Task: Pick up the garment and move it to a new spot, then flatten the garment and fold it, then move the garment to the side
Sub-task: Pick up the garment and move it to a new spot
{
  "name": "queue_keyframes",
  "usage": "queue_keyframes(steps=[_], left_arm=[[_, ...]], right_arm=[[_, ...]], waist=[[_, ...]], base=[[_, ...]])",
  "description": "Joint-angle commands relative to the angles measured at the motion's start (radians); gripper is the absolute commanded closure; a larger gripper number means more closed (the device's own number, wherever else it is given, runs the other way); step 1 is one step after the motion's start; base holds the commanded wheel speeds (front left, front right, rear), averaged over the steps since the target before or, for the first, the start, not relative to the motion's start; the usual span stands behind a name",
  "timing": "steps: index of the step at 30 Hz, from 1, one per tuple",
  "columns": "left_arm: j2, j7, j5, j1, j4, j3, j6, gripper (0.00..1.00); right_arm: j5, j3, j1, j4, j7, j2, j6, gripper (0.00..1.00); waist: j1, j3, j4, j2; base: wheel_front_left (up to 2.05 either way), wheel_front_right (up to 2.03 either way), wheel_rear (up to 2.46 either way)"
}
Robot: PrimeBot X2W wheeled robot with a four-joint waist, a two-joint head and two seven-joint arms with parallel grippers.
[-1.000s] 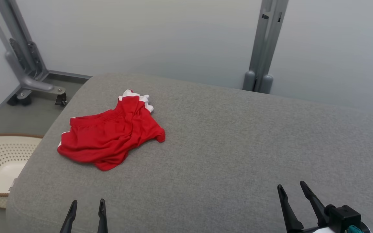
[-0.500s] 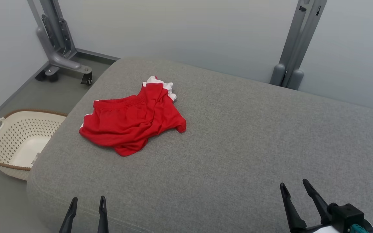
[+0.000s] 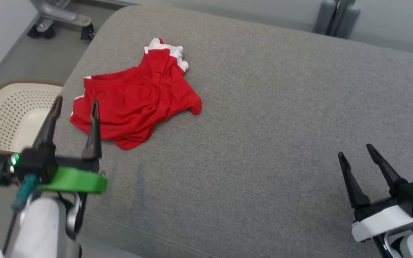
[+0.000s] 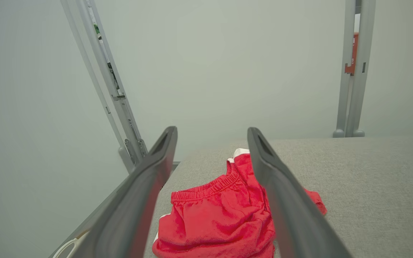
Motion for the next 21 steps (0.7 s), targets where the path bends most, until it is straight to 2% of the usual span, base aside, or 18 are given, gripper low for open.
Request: queue_keyframes(steps=[1, 4, 10, 13, 16, 21], left_arm=[[0.016, 0.029, -0.008, -0.093, 0.021, -0.01, -0.006, 0.0], [0.076, 0.142, -0.012, -0.28, 0.1, -0.035, -0.013, 0.0], [0.113, 0.329, -0.106, -0.579, 0.329, -0.067, -0.018, 0.0], [0.12, 0.431, -0.222, -0.67, 0.459, -0.117, -0.019, 0.0], [0.169, 0.534, -0.322, -0.733, 0.567, -0.167, -0.017, 0.0], [0.209, 0.597, -0.397, -0.789, 0.697, -0.22, -0.017, 0.0]], right_arm=[[-0.003, -0.006, -0.024, -0.01, -0.003, -0.017, -0.001, 0.0], [-0.004, -0.016, -0.052, -0.027, -0.003, -0.045, -0.001, 0.0], [-0.008, -0.046, -0.086, -0.061, -0.003, -0.076, -0.001, 0.0], [-0.009, -0.056, -0.095, -0.073, -0.003, -0.081, -0.001, 0.0], [-0.008, -0.06, -0.105, -0.084, -0.003, -0.079, -0.001, 0.0], [-0.011, -0.08, -0.095, -0.1, -0.003, -0.079, -0.001, 0.0]], waist=[[-0.0001, 0.145, -0.048, 0.0], [-0.0001, 0.194, -0.07, 0.0], [-0.0001, 0.273, -0.122, 0.0], [-0.0001, 0.303, -0.15, 0.0], [-0.0001, 0.334, -0.182, 0.0], [-0.0001, 0.374, -0.208, 0.0]], base=[[0.0, 0.0, 0.0], [0.0, 0.0, 0.0], [0.0, 0.0, 0.0], [0.0, 0.0, 0.0], [0.0, 0.0, 0.0], [0.0, 0.0, 0.0]])
